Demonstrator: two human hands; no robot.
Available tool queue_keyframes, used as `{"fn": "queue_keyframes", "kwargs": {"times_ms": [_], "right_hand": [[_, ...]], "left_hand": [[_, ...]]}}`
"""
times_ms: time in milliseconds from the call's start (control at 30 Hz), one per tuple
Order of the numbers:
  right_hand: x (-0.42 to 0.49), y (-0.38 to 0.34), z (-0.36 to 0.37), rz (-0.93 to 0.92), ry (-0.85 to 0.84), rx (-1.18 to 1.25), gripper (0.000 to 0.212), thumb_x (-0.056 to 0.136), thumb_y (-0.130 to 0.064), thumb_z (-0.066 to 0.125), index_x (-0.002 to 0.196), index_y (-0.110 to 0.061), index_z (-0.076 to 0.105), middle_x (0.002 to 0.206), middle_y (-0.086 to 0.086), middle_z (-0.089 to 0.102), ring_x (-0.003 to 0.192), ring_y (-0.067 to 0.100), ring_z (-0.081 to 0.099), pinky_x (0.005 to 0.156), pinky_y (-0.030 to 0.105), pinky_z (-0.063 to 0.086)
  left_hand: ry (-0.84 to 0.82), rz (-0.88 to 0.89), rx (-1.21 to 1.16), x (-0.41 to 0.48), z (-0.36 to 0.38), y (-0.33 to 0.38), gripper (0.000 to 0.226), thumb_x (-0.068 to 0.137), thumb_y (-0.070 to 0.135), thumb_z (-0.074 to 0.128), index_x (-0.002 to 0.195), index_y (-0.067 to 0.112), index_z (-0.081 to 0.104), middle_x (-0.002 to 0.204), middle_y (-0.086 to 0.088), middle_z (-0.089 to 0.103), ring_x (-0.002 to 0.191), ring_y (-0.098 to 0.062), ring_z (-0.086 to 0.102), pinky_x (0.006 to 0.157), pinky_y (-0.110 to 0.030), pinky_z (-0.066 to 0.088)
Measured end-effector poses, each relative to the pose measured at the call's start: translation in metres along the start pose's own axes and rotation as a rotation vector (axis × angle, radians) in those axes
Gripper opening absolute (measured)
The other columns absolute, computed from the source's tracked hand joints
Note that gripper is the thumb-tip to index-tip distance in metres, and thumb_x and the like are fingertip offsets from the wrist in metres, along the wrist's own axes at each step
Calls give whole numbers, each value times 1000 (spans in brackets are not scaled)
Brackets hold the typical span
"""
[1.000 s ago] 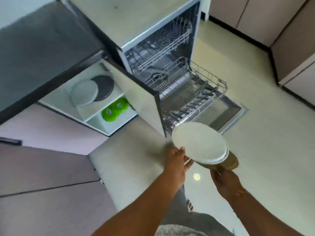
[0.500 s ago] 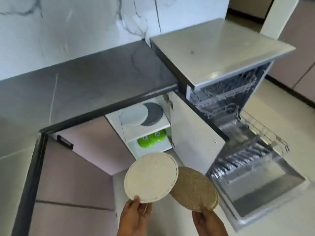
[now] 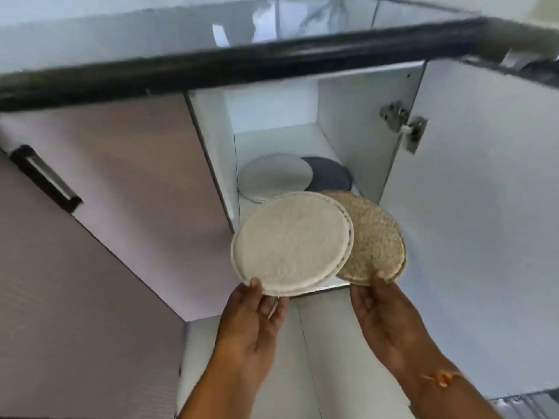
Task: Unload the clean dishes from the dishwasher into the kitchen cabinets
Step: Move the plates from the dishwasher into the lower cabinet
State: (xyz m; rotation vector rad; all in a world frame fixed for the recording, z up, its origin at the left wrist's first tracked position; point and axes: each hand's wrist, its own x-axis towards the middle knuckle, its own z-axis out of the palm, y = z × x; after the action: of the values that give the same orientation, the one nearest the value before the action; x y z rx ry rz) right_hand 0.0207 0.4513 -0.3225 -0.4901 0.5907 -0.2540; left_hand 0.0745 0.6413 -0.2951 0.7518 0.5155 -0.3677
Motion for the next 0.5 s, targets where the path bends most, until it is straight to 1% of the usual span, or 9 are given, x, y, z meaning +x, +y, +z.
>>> {"fn": "queue_keyframes", "kwargs": {"times_ms": [100,167,267,333,367,433,500], "right_hand": [[37,13,-3,-16,-47,-15,31,102,-18,50,131,-14,59,124,3,69,110,15,69,82,26,59],[59,18,-1,-19,-76,-16,31,101,-17,51,131,-13,59,124,5,70,110,17,69,83,28,59],[93,20,6,-26,-79,-50,32,101,-15,52,132,-11,59,122,6,70,108,18,70,87,30,58],[112,19,7,-37,-65,-71,31,101,-14,52,131,-11,59,121,7,71,107,20,70,88,32,58],[120,18,8,-44,-61,-76,30,101,-13,52,131,-11,59,121,7,71,107,21,70,88,32,58],[130,17,12,-76,-43,-88,25,101,-8,52,124,-9,62,113,6,74,104,22,70,85,32,59],[140,16,17,-133,16,-134,16,100,-4,53,110,-7,66,103,7,75,98,22,70,83,33,60]], "left_hand": [[-64,28,3,42,-9,-7,22,99,14,54,120,10,60,113,-10,72,93,-19,72,75,-35,61],[-78,28,17,65,-11,-10,24,98,15,55,121,11,60,116,-10,71,98,-20,71,73,-36,60],[-79,22,17,89,-5,-13,16,99,13,54,113,10,60,111,-11,73,95,-21,73,68,-36,61],[-77,27,28,102,3,-14,12,100,12,53,110,10,59,108,-11,74,94,-22,73,72,-39,60],[-67,32,38,109,7,-14,11,100,10,53,109,10,59,107,-11,74,94,-22,73,76,-41,59],[-36,43,45,123,15,-14,10,100,9,52,108,9,58,107,-12,73,95,-23,71,84,-45,56],[-18,49,69,134,23,-12,10,101,10,51,109,9,58,109,-12,71,98,-23,69,81,-42,56]]}}
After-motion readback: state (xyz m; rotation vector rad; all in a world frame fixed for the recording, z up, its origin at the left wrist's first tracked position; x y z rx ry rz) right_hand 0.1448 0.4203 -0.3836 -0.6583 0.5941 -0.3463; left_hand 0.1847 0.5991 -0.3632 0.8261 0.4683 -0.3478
